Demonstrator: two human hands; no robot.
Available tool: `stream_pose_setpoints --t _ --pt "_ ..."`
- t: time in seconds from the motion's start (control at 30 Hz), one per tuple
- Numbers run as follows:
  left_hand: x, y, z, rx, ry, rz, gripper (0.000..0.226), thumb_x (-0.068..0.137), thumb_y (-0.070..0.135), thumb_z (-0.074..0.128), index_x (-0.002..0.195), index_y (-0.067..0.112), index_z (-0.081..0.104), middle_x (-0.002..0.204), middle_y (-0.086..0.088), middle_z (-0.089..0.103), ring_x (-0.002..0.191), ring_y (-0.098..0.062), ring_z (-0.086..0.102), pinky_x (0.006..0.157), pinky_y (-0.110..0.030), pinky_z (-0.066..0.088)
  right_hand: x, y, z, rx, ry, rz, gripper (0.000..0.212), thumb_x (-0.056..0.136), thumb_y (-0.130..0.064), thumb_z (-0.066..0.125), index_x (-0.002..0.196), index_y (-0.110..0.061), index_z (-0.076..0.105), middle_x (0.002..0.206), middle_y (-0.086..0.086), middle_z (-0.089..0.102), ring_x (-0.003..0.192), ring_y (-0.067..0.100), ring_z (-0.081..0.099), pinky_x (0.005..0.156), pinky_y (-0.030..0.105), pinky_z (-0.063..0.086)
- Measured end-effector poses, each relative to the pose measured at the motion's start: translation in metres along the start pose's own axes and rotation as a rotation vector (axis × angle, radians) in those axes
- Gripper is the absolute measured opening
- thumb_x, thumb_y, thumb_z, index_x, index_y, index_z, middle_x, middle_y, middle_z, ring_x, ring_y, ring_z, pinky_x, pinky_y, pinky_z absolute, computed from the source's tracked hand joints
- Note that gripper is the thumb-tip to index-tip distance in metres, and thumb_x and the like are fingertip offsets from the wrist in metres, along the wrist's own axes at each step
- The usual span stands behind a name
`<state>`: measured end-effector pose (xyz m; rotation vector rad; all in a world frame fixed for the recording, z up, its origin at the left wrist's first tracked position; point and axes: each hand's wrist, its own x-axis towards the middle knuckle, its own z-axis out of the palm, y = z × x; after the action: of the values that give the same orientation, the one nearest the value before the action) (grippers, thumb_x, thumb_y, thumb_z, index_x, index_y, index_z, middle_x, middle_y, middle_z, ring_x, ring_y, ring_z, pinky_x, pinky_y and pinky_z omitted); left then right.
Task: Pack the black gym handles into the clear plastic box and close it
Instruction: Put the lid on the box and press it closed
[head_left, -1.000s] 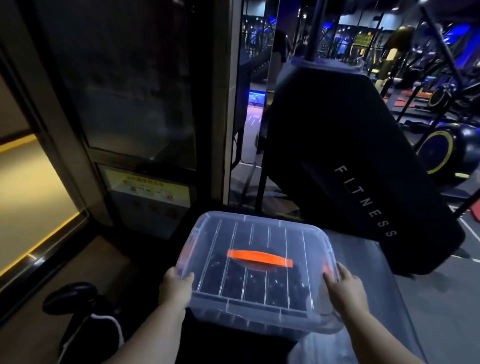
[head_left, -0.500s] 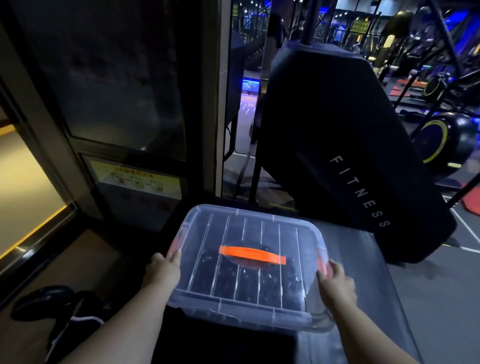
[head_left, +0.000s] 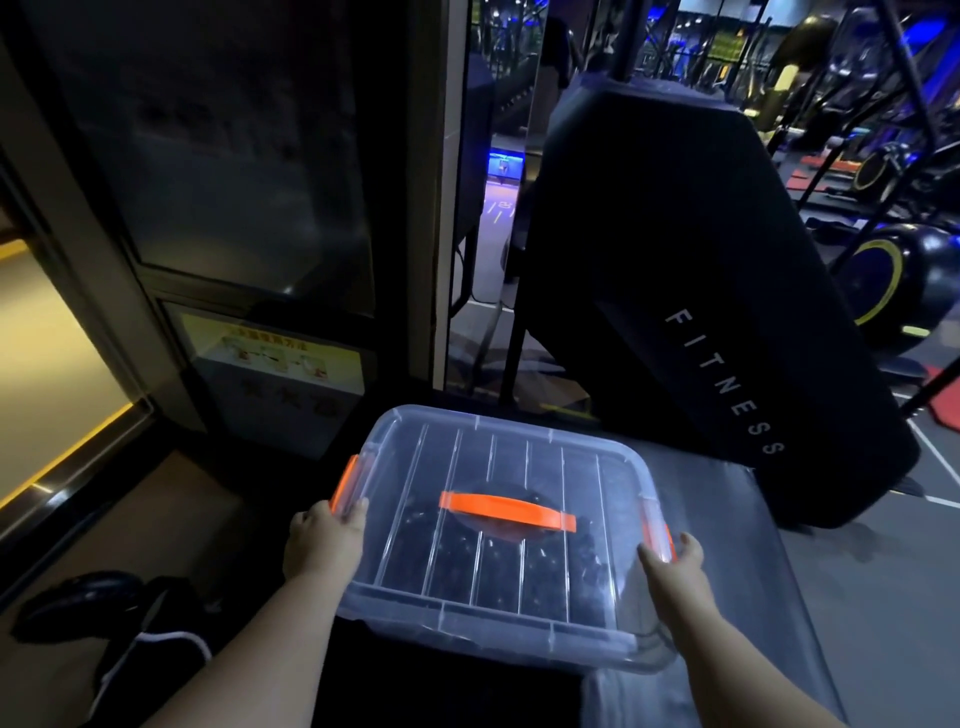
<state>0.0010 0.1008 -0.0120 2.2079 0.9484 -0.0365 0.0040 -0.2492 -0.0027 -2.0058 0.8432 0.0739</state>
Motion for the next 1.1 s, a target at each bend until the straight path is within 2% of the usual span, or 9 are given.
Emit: stream_pose_setpoints --t 0.1,0.17,0.23,0.4,0.6,0.73,0.87,1.03,1.1 --pt "-0.002 0.001 -0.002 -0.014 -0.014 0.015 0.050 0.092 0.049 0.047 0.118 0.007 0.050 0.115 -0.016 0.053 0.093 -0.035 0.056 0.069 -0.035 0.041 -0.003 -0.003 -0.002 -0.043 0.027 -0.019 0.065 0.091 -0.022 0.059 0.147 -0.010 0.029 0.138 0.024 0.046 0.121 0.039 0.048 0.094 0.037 0.037" --pt "-0.002 0.000 -0.003 0.002 -0.018 0.028 0.046 0.092 0.050 0.046 0.113 0.009 0.050 0.099 -0.010 0.057 0.079 -0.029 0.056 0.063 -0.033 0.042 -0.006 -0.005 -0.003 -0.062 0.029 -0.031 0.060 0.091 -0.023 0.059 0.144 -0.009 0.033 0.133 0.025 0.047 0.117 0.039 0.049 0.087 0.036 0.037" --pt "-0.002 -0.001 -0.003 0.025 0.003 0.035 0.042 0.093 0.050 0.044 0.109 0.012 0.049 0.092 -0.006 0.055 0.075 -0.026 0.054 0.061 -0.032 0.041 -0.008 -0.006 -0.002 -0.077 0.033 -0.026 0.054 0.091 -0.024 0.058 0.139 -0.008 0.039 0.127 0.025 0.050 0.111 0.038 0.051 0.079 0.034 0.033" --pt "-0.003 -0.002 0.000 0.083 0.081 0.108 0.033 0.094 0.047 0.044 0.100 0.015 0.050 0.091 -0.007 0.058 0.075 -0.027 0.055 0.065 -0.033 0.046 -0.008 -0.008 -0.001 -0.162 0.039 -0.041 0.044 0.090 -0.028 0.057 0.127 -0.004 0.048 0.115 0.026 0.054 0.095 0.036 0.050 0.078 0.036 0.036" --pt "-0.001 -0.003 0.002 0.086 0.085 0.125 0.033 0.094 0.048 0.043 0.102 0.016 0.049 0.092 -0.007 0.056 0.075 -0.027 0.055 0.063 -0.033 0.043 -0.009 -0.008 -0.002 -0.116 0.014 -0.058 0.042 0.092 -0.024 0.055 0.128 -0.005 0.045 0.094 0.012 0.051 0.079 0.029 0.047 0.072 0.033 0.036" --pt "0.002 -0.005 0.005 0.075 0.070 0.135 0.033 0.094 0.049 0.042 0.100 0.017 0.047 0.087 -0.007 0.060 0.073 -0.028 0.059 0.064 -0.035 0.049 -0.010 -0.008 -0.003 -0.128 0.013 -0.079 0.040 0.093 -0.025 0.053 0.128 -0.007 0.044 0.092 0.010 0.051 0.077 0.027 0.046 0.070 0.033 0.032" --pt "0.003 -0.008 0.006 0.055 0.068 0.138 0.032 0.094 0.048 0.042 0.099 0.017 0.046 0.082 -0.007 0.058 0.069 -0.026 0.058 0.058 -0.032 0.046 -0.009 -0.006 -0.002 -0.182 0.018 -0.085 0.039 0.094 -0.030 0.052 0.127 -0.010 0.044 0.090 0.008 0.054 0.074 0.027 0.049 0.070 0.034 0.035" --pt "0.002 -0.005 0.006 0.060 0.070 0.152 0.031 0.094 0.047 0.042 0.098 0.017 0.046 0.080 -0.005 0.057 0.067 -0.024 0.057 0.057 -0.031 0.046 -0.009 -0.003 0.000 -0.304 0.053 -0.096 0.041 0.094 -0.037 0.047 0.131 -0.019 0.042 0.111 0.012 0.062 0.098 0.035 0.057 0.075 0.035 0.036" --pt "0.002 -0.004 0.005 0.064 0.071 0.147 0.030 0.094 0.048 0.042 0.099 0.018 0.045 0.081 -0.005 0.057 0.068 -0.025 0.058 0.060 -0.034 0.050 -0.009 -0.003 0.000 -0.319 0.045 -0.099 0.040 0.095 -0.037 0.046 0.130 -0.018 0.042 0.111 0.013 0.062 0.096 0.035 0.057 0.073 0.035 0.035"
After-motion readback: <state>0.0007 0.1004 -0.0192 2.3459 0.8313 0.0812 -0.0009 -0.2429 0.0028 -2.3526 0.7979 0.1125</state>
